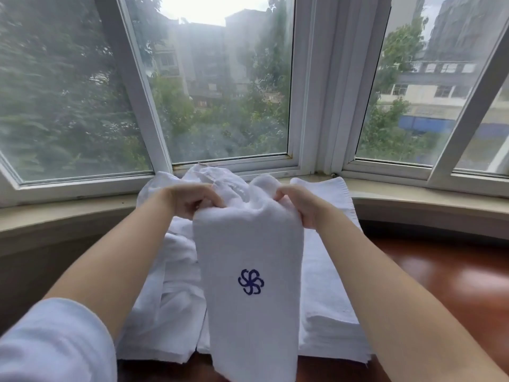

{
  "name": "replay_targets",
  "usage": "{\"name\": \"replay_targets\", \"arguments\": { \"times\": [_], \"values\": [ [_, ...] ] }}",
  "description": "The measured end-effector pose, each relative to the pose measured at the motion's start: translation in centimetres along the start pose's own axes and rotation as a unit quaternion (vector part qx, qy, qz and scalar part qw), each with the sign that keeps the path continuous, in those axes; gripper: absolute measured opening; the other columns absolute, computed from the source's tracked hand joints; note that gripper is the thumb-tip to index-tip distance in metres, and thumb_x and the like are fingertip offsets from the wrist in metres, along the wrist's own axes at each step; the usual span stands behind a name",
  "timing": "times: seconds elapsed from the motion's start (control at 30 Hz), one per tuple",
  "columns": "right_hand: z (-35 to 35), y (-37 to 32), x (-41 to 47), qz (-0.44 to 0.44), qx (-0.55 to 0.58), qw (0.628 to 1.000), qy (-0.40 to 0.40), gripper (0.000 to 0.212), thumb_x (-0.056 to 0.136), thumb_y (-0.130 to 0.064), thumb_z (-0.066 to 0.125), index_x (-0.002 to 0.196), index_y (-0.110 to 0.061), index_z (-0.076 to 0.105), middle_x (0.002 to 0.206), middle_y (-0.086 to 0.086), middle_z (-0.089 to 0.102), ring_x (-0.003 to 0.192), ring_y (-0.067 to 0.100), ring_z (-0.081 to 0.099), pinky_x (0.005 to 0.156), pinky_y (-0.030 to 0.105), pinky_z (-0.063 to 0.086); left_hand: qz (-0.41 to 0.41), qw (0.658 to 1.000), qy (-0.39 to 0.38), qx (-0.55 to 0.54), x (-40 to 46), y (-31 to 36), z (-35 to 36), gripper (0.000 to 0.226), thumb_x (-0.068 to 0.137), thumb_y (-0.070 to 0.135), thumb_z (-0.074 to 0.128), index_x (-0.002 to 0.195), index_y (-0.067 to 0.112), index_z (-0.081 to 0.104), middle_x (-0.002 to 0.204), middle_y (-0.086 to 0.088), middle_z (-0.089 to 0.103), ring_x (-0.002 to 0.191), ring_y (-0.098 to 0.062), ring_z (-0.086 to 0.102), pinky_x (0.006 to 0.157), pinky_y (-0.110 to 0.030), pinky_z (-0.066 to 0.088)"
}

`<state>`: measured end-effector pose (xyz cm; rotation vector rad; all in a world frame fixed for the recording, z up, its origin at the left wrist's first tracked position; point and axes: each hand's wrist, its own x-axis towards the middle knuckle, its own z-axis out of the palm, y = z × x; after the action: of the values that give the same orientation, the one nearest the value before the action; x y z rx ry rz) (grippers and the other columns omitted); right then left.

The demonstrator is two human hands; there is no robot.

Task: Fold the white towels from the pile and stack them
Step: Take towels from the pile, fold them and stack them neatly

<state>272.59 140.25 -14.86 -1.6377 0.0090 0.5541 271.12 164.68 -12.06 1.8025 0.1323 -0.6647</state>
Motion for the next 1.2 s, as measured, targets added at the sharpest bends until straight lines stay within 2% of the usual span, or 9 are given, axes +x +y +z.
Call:
{"name": "replay_targets", "arguments": {
  "times": [0.3, 0.43, 0.53, 0.63, 0.77, 0.83, 1.07, 1.13, 1.2],
  "values": [
    [-2.1, 6.8, 9.6, -0.049, -0.266, 0.932, 0.241, 0.018, 0.073, -0.009, 0.043, 0.078, -0.025, 0.048, 0.087, -0.003, 0.059, 0.084, 0.023, 0.054, 0.067, 0.03, 0.041, 0.127, 0.979, 0.145, 0.067, 11.9, -1.7, 0.7, 0.035, 0.081, -0.024, 0.038, 0.081, 0.01, 0.045, 0.084, -0.01, 0.065, 0.066, -0.008, 0.06, 0.054, -0.012, 0.046],
    [-1.7, 7.4, 12.3, -0.069, -0.229, 0.945, 0.223, 0.014, 0.064, -0.019, 0.037, 0.069, -0.025, 0.049, 0.072, -0.011, 0.055, 0.069, 0.014, 0.049, 0.057, 0.028, 0.033, 0.055, 0.982, 0.007, 0.18, 15.3, -2.4, 0.9, 0.084, 0.076, -0.014, 0.062, 0.145, 0.025, 0.033, 0.126, -0.008, 0.047, 0.103, -0.024, 0.056, 0.094, -0.034, 0.05],
    [-1.3, 7.7, 13.5, -0.106, -0.101, 0.959, 0.243, 0.01, 0.056, -0.014, 0.032, 0.055, -0.02, 0.039, 0.052, -0.015, 0.039, 0.058, 0.013, 0.033, 0.052, 0.026, 0.027, 0.046, 0.97, -0.05, 0.233, 17.0, -2.2, 0.9, 0.111, 0.07, -0.005, 0.076, 0.151, 0.041, 0.015, 0.131, 0.003, 0.043, 0.12, -0.017, 0.05, 0.101, -0.033, 0.046],
    [-1.5, 7.4, 14.1, -0.134, -0.031, 0.957, 0.257, 0.013, 0.055, -0.009, 0.032, 0.055, -0.021, 0.037, 0.06, -0.009, 0.04, 0.061, 0.013, 0.031, 0.055, 0.026, 0.025, 0.012, 0.954, -0.086, 0.288, 17.9, -1.4, 0.2, 0.093, 0.069, 0.004, 0.08, 0.141, 0.043, 0.037, 0.13, 0.005, 0.053, 0.117, -0.017, 0.056, 0.099, -0.036, 0.049],
    [-2.5, 7.1, 14.9, -0.14, -0.046, 0.946, 0.288, 0.029, 0.073, 0.002, 0.039, 0.056, -0.021, 0.035, 0.051, -0.015, 0.033, 0.055, 0.011, 0.028, 0.053, 0.025, 0.025, 0.027, 0.924, -0.096, 0.369, 18.8, 0.8, -1.0, 0.024, 0.077, 0.011, 0.075, 0.082, 0.033, 0.068, 0.077, 0.008, 0.064, 0.069, -0.008, 0.064, 0.055, -0.019, 0.05],
    [-2.7, 6.6, 15.5, -0.132, -0.106, 0.939, 0.3, 0.025, 0.077, -0.001, 0.042, 0.062, -0.022, 0.041, 0.054, -0.013, 0.039, 0.056, 0.012, 0.035, 0.057, 0.028, 0.031, 0.072, 0.915, -0.042, 0.394, 19.6, 2.2, -1.7, 0.019, 0.077, 0.014, 0.074, 0.065, 0.025, 0.065, 0.06, 0.01, 0.055, 0.053, -0.006, 0.055, 0.048, -0.017, 0.044],
    [-4.3, 4.5, 19.1, -0.131, -0.382, 0.836, 0.37, 0.023, 0.079, -0.005, 0.049, 0.096, -0.019, 0.056, 0.091, 0.003, 0.062, 0.098, 0.025, 0.047, 0.076, 0.029, 0.026, 0.192, 0.825, 0.187, 0.497, 23.9, 4.6, -0.9, 0.015, 0.081, 0.017, 0.059, 0.067, 0.018, 0.056, 0.071, -0.003, 0.053, 0.073, -0.028, 0.052, 0.059, -0.027, 0.037],
    [-4.5, 4.7, 20.1, -0.119, -0.425, 0.812, 0.382, 0.027, 0.079, -0.001, 0.047, 0.097, -0.018, 0.057, 0.093, 0.007, 0.063, 0.101, 0.026, 0.046, 0.073, 0.028, 0.022, 0.201, 0.808, 0.202, 0.516, 25.5, 4.3, -0.4, 0.02, 0.085, 0.014, 0.051, 0.066, 0.016, 0.053, 0.073, -0.006, 0.053, 0.079, -0.032, 0.057, 0.058, -0.029, 0.035],
    [-4.3, 5.0, 21.2, -0.105, -0.491, 0.784, 0.366, 0.028, 0.08, -0.002, 0.047, 0.102, -0.017, 0.057, 0.099, 0.006, 0.062, 0.103, 0.027, 0.045, 0.074, 0.029, 0.022, 0.176, 0.802, 0.162, 0.548, 27.4, 3.4, -0.2, 0.017, 0.09, 0.013, 0.05, 0.094, 0.012, 0.066, 0.096, -0.01, 0.062, 0.095, -0.032, 0.06, 0.064, -0.031, 0.043]
  ]
}}
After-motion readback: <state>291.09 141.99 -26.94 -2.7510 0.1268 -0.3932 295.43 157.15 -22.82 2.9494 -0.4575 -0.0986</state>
